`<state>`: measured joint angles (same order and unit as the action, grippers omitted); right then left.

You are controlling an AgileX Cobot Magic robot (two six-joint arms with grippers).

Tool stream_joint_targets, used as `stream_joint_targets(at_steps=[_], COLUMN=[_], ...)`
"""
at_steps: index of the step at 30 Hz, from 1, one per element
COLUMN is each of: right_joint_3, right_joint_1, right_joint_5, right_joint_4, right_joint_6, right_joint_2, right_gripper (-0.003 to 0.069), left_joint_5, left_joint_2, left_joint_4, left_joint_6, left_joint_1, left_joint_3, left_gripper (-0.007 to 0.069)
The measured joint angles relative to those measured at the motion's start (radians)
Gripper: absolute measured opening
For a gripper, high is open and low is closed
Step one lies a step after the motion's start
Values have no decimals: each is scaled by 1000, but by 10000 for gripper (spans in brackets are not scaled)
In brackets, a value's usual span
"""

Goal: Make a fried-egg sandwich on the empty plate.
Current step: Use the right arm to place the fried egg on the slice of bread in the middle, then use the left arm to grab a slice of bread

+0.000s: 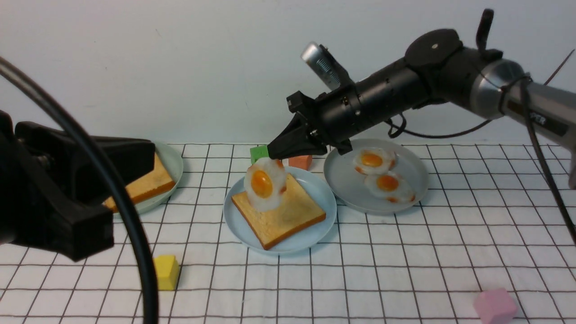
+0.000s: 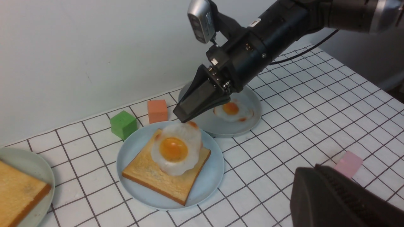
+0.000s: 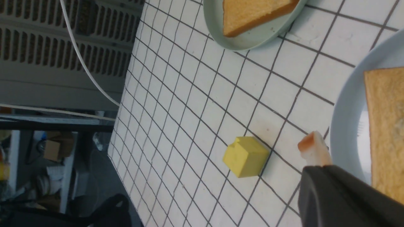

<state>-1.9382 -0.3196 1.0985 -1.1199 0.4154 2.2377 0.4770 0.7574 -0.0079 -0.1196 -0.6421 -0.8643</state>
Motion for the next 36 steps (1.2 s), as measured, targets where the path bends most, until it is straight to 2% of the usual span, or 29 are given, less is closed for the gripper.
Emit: stream_joint_targets(at_steps=[3, 10, 18, 20, 27, 29, 33, 34, 35, 36], right_joint_3=[0, 0, 0, 0, 2, 5, 5, 5, 14, 28], right_joint_1=[0, 0, 0, 1, 23, 40, 48, 44, 34, 25], right_joint_5=[-12, -47, -95, -104, -94, -59, 27, 49, 81, 88], right_joint_4=[-49, -62, 26, 76, 126, 180, 361, 421, 561, 634], right_joint_6=[4, -7, -55, -70, -72, -69, -94, -110, -158, -184], right_joint_2=[40, 97, 107, 107, 79, 16, -131, -171, -261, -310], right_gripper=[-3, -3, 18, 46, 162, 178, 156, 138, 106, 85], left_joint_5=[2, 5, 5, 5, 16, 44, 89, 101, 130, 145], left_joint_2=[0, 0, 0, 0, 15, 58, 172, 209, 299, 351], left_joint_4=[14, 20, 20, 20, 20, 30, 54, 57, 55, 46], left_joint_6=[0, 0, 0, 0, -4, -38, -119, -130, -138, -130], left_joint_1=[0, 0, 0, 0, 0, 6, 70, 96, 165, 206], left_joint_3=[0, 0, 0, 0, 0, 0, -2, -7, -29, -49], left_gripper=[4, 8, 17, 17, 18, 18, -8, -13, -13, -13])
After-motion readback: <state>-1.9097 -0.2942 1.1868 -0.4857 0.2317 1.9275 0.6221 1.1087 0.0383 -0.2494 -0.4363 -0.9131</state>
